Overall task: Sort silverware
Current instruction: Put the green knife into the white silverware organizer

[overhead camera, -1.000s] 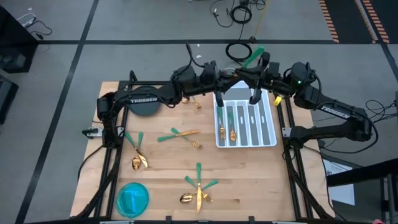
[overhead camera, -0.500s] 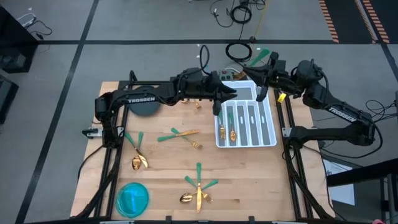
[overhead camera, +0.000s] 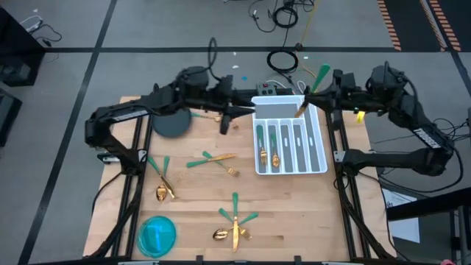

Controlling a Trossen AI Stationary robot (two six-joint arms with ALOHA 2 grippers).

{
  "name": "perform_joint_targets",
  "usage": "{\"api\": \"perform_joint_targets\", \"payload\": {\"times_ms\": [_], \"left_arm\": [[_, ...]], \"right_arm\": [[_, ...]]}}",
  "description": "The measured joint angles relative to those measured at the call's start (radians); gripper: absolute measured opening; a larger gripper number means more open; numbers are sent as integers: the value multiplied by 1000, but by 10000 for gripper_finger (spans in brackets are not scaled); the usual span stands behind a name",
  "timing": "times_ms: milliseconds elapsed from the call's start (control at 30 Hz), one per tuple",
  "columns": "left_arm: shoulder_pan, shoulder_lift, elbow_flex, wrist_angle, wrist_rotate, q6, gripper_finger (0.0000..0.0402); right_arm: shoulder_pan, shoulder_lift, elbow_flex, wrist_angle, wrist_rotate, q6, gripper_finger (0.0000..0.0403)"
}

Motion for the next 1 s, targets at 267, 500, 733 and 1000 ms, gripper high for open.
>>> {"api": "perform_joint_targets", "payload": {"times_ms": [267,500,733,1000], "left_arm": [[-15,-109,0,-96,0,-1,98],[-42,-172,0,-105,-2,-5,97],[-90,-215,0,-158,-6,-6,97],[-139,-251,0,-193,-53,3,97]], "right_arm": [[0,106,191,-344,-32,146,0],[-27,209,214,-453,-85,277,0],[-125,282,213,-485,-171,193,0],[-284,234,63,-341,-320,174,0]]}}
